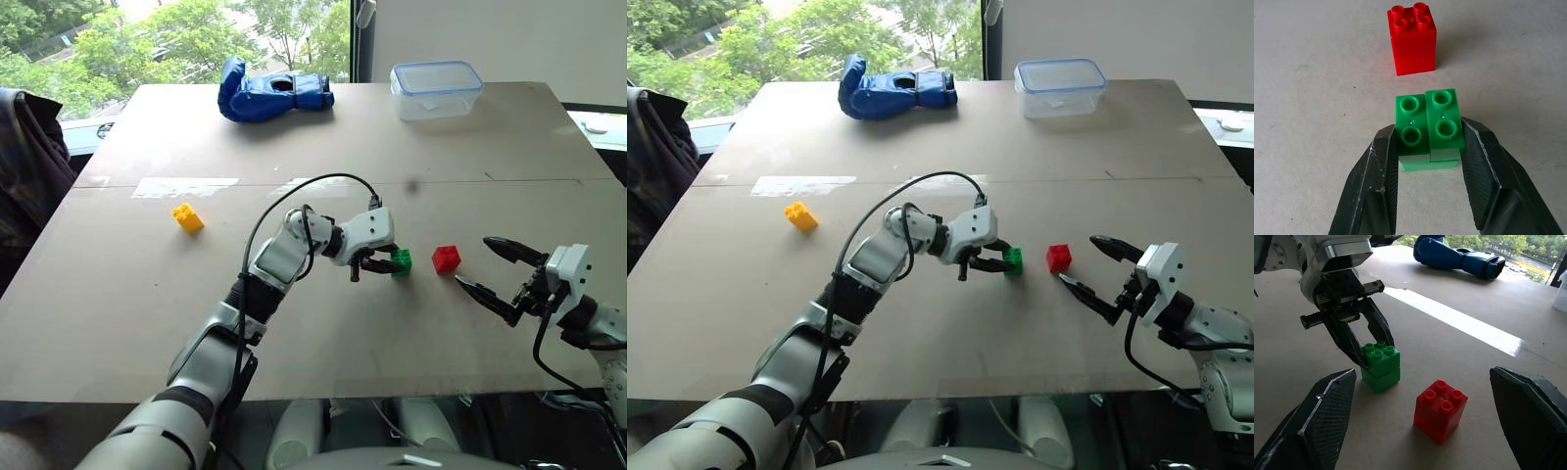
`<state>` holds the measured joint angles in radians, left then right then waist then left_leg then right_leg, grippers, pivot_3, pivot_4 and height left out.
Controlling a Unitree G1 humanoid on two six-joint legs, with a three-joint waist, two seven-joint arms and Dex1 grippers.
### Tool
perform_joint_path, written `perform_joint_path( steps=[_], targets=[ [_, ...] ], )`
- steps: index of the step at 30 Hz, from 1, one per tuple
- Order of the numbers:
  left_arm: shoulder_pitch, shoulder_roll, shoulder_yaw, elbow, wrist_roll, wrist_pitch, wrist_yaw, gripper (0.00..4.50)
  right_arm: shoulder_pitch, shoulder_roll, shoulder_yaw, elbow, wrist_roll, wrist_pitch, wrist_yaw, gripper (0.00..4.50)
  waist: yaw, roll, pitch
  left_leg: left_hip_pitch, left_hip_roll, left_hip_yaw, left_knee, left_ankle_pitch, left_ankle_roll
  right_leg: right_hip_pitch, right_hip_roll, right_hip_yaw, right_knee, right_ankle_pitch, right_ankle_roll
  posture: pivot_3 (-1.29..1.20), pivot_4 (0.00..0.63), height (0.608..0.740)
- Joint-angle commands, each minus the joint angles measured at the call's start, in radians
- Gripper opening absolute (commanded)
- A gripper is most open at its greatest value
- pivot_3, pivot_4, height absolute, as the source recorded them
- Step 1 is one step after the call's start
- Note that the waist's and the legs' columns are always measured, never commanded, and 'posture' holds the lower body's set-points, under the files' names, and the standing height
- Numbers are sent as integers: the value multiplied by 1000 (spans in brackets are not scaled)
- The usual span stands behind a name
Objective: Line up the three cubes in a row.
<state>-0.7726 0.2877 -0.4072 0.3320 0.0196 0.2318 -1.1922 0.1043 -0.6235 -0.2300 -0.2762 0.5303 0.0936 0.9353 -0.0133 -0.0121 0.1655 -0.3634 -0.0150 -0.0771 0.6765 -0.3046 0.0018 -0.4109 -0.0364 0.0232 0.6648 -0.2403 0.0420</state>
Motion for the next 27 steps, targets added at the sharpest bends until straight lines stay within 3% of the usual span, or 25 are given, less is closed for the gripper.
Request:
perform_joint_path(
  steps=[1, 23, 27],
  targets=[
    [10, 5, -23, -21, 9, 4, -4, 1207, 4, -18, -3, -33, 4, -2, 18, 4500, 0, 0, 0, 0, 0, 0, 0, 0, 0, 0, 0, 0, 0, 0, 0, 0, 150, 740],
    [24, 14, -30, -4, 10, 24, 10, 1207, -4, -15, -3, -20, -17, -3, 25, 4500, 0, 0, 0, 1, 0, 0, 0, 0, 0, 1, 0, 0, 0, 0, 0, 0, 150, 740],
    [25, 12, -20, -6, 7, 16, 25, 3178, -3, -14, -4, -21, -19, -3, 22, 4500, -2, 1, 0, 1, 0, 0, 0, 0, 0, 1, 0, 0, 0, 0, 0, 0, 150, 740]
  ],
)
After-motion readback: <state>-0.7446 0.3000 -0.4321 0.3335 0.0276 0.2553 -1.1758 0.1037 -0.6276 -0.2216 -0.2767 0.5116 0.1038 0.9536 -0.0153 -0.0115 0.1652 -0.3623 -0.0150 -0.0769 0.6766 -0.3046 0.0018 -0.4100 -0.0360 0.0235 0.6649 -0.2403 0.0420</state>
